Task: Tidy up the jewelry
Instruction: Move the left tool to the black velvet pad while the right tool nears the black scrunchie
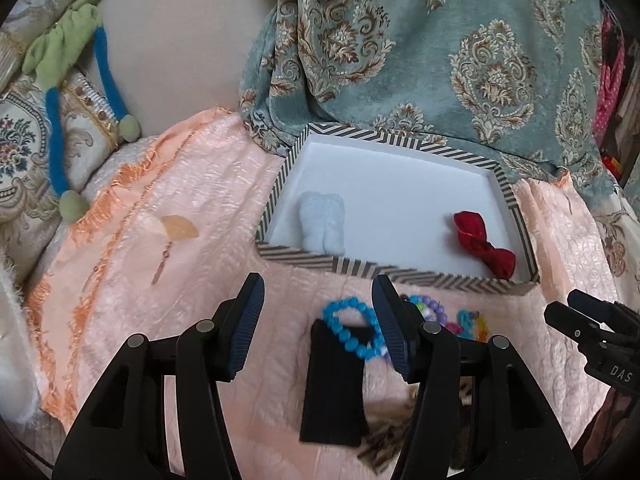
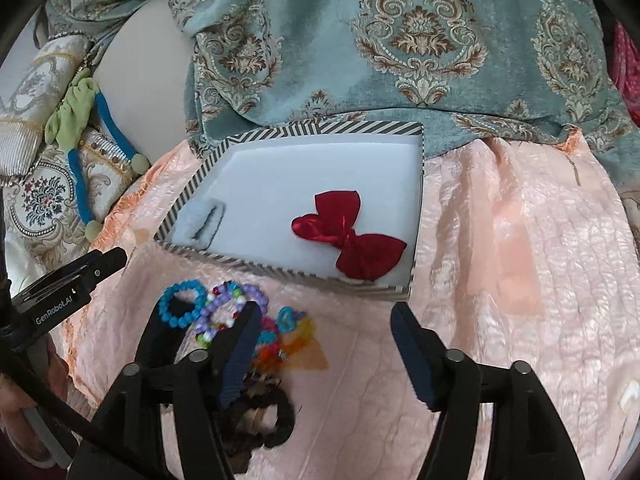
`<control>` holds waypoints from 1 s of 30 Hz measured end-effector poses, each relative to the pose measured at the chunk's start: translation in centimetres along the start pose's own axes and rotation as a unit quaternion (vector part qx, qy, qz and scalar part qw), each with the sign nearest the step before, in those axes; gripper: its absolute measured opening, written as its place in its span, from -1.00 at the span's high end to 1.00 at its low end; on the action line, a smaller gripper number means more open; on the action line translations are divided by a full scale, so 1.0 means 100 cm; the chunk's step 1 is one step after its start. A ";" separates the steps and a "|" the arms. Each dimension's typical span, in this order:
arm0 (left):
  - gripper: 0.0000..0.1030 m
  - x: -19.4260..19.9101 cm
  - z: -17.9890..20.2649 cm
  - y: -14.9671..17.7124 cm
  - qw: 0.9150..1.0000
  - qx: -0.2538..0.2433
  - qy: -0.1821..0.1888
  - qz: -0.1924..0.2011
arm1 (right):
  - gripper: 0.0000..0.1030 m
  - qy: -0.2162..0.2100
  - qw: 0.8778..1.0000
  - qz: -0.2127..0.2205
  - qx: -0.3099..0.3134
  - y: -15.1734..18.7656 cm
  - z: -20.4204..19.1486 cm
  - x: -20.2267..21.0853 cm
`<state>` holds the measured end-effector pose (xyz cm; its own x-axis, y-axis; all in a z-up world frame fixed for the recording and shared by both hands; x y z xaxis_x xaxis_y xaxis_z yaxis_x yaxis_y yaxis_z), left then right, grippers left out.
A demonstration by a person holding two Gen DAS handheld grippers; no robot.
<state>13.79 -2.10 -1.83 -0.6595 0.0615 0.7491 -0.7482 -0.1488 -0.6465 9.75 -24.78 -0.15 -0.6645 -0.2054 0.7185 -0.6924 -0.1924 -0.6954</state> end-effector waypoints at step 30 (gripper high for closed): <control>-0.09 0.049 -0.037 0.058 0.998 0.055 0.026 -0.029 | -0.31 -0.043 0.999 -0.018 0.018 0.064 -0.026 0.028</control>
<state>5.93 0.95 -2.39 -0.6199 0.1250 0.7747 -0.7751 -0.2512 -0.5797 2.73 -24.08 -2.58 -0.6115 -0.2797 0.7402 -0.7040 -0.2347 -0.6703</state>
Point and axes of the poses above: each gripper's, at about its wrist camera, not at the fingertips, and x roughly against the way its jaws point, z to its right, y to its underside, the point moved 5 cm from there along -x, roughly the way its jaws point, and after that the axes turned 11 degrees about x, right-handed, at the moved point
